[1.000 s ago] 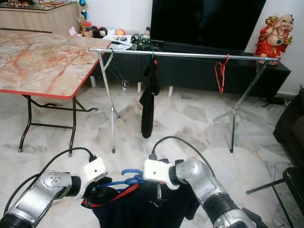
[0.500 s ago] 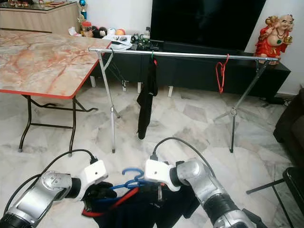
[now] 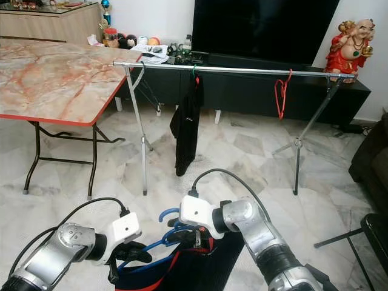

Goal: Hang hanger

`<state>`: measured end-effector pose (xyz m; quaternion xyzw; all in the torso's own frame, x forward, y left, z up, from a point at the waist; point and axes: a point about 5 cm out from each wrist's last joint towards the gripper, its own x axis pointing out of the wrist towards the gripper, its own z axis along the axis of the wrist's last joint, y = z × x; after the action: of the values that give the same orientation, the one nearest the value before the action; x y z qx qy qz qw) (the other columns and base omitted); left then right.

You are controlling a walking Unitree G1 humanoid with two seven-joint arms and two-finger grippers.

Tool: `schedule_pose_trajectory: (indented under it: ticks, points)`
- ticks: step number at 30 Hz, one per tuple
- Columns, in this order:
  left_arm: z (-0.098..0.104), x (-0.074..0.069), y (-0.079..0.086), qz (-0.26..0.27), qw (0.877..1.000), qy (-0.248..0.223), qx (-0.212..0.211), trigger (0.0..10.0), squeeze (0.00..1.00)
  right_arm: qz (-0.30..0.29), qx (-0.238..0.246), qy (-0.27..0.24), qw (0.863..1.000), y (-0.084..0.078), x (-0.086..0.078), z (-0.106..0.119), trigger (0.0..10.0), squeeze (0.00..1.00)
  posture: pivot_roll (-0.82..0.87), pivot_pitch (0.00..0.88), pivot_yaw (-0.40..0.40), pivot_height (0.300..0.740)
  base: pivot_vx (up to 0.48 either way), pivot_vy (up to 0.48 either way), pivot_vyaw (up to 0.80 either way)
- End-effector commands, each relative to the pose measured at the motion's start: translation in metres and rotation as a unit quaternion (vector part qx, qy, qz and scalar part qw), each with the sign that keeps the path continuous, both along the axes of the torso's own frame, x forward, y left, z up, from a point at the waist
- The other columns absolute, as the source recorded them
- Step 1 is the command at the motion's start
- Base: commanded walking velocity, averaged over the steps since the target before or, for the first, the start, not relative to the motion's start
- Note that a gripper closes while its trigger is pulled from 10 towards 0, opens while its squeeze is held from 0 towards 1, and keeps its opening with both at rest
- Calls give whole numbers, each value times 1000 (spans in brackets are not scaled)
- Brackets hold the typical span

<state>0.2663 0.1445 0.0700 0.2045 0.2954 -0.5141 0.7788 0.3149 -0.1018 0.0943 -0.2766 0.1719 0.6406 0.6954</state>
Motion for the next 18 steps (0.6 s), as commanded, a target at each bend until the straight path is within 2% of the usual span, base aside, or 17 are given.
schedule_pose_trajectory:
  ticks: [1,3,7,18]
  points:
    - [8,3,2,3,1000,-16,-2,0,0,-1,-32,-11,999,-5,2,-2,10000,0,191,0,-87,740,0,0,0]
    - [8,3,3,2,1000,-14,2,0,0,-9,-55,-19,998,-9,4,-4,10000,0,190,0,-87,740,0,0,0]
    - [7,2,4,2,1000,-11,6,0,0,-19,-72,-29,997,-11,7,-6,10000,0,191,0,-88,740,0,0,0]
    - [8,3,3,5,1000,-14,3,0,0,-20,-80,-16,996,-12,3,-13,10000,0,191,0,-87,740,0,0,0]
